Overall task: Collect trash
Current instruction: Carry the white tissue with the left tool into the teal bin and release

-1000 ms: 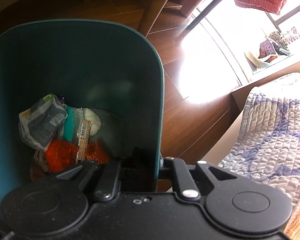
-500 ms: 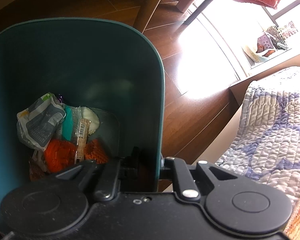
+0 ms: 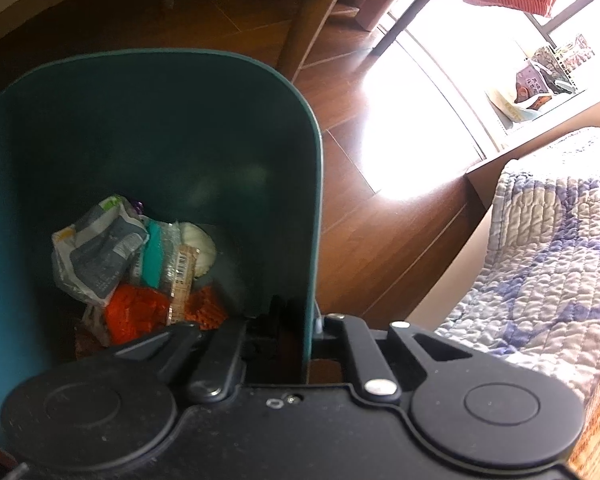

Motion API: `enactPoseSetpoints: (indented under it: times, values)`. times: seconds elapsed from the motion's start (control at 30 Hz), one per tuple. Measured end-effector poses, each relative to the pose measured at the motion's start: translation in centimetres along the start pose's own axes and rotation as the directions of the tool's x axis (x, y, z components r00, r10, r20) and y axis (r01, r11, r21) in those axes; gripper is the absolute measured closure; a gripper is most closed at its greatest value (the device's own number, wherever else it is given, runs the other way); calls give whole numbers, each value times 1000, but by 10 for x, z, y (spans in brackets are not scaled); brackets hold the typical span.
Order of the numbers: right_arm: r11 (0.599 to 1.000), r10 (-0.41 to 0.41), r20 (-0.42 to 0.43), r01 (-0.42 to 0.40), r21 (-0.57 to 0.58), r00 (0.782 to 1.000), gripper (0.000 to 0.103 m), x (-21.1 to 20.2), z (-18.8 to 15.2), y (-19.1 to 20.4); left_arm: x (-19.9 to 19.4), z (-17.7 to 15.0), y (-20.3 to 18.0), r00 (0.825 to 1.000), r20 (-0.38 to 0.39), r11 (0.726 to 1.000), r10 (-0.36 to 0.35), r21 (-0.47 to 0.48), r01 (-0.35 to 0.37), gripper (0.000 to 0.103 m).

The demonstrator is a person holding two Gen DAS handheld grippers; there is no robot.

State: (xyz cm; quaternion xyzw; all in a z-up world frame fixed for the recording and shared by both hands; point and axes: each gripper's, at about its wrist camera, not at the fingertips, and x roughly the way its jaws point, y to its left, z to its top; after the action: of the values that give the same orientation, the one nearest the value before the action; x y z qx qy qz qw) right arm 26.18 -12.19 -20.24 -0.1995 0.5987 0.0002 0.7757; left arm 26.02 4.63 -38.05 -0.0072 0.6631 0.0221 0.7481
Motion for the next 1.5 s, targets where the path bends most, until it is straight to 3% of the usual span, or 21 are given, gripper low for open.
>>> enactPoseSetpoints:
  times: [0.23,0.47,0.6,0.67,0.9,0.97,1.07,1.27,1.5]
  values:
    - [1000,27,37,-27,5,999,99,-15,4,9,-106,10,7,987,149,999,-53,-2,54,89]
    - [999,38,55,-36,-35,998,98,-21,8,17,-196,-1,18,950,288,991,-121,-21,132,89]
    - [997,47,52,-44,-58,998,97,-21,10,19,-239,-4,-10,924,337,981,-179,-13,195,89]
    - [997,61,51,-58,-52,997,96,-21,12,21,-246,3,-28,922,331,976,-203,-3,216,89]
    - [993,95,48,-91,-79,994,95,-16,16,36,-211,6,-55,923,290,967,-252,38,252,89]
    - [991,108,41,-105,-84,993,95,-12,17,37,-201,11,-55,919,263,954,-295,33,297,89]
    - [989,126,25,-123,-82,992,95,-3,18,34,-177,24,-58,926,208,948,-314,10,319,89]
    - [990,122,3,-121,-72,993,97,15,17,17,-131,33,-75,945,115,952,-305,21,305,89]
    - [991,132,-28,-133,-19,991,97,45,16,-20,-103,26,-91,954,42,954,-296,53,294,89]
